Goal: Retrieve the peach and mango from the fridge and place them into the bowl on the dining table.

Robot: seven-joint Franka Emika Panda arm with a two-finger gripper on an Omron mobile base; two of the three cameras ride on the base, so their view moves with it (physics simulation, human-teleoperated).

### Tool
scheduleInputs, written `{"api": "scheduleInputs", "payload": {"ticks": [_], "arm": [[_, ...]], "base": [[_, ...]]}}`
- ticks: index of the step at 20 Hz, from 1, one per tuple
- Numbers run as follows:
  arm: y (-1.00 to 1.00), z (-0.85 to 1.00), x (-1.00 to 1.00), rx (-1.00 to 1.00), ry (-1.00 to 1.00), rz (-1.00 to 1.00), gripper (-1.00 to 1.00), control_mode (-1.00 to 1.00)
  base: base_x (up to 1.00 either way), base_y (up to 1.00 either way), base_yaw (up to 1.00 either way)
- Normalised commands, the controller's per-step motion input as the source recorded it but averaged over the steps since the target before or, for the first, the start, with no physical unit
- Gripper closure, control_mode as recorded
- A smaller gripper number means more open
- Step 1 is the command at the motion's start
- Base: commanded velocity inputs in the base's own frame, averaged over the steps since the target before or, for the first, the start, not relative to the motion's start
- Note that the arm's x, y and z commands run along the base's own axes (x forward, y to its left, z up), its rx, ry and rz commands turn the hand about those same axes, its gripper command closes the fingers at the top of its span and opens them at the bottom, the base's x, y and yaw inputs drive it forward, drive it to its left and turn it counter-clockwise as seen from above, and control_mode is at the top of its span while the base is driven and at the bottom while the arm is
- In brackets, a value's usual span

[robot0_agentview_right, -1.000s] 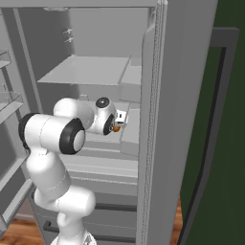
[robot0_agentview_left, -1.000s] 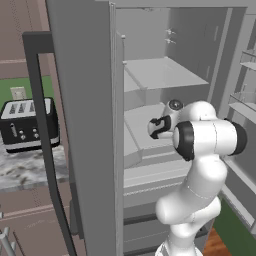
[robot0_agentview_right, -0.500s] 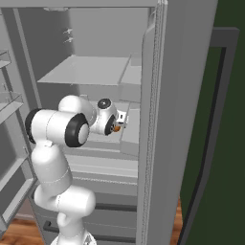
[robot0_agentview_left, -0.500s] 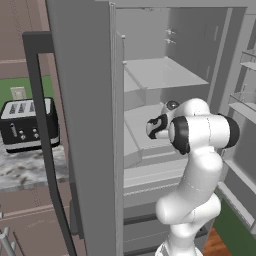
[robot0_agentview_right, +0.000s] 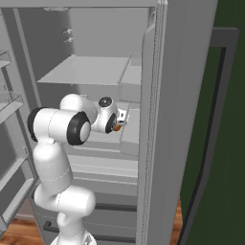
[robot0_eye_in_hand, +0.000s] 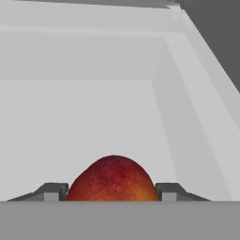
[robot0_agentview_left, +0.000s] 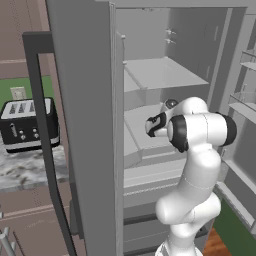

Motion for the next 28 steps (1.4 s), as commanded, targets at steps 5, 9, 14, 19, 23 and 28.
{"api": "scheduleInputs", "payload": {"ticks": [5,9,14,19,23,28], "arm": [[0.0,-0.22,0.0,0.0,0.05,0.0,1.0,-1.0],[0.0,-0.07,-0.05,0.0,0.02,0.0,1.0,-1.0],[0.0,0.14,-0.42,0.0,0.0,0.02,1.0,-1.0],[0.0,0.54,-0.69,0.0,-0.01,0.06,1.0,-1.0],[0.0,0.76,-0.69,0.0,0.0,0.07,1.0,-1.0],[0.01,0.7,-0.93,-0.01,-0.01,0.07,1.0,-1.0]], "base": [[0.0,0.0,0.0],[0.0,0.0,0.0],[0.0,0.0,0.0],[0.0,0.0,0.0],[0.0,0.0,0.0],[0.0,0.0,0.0]]}}
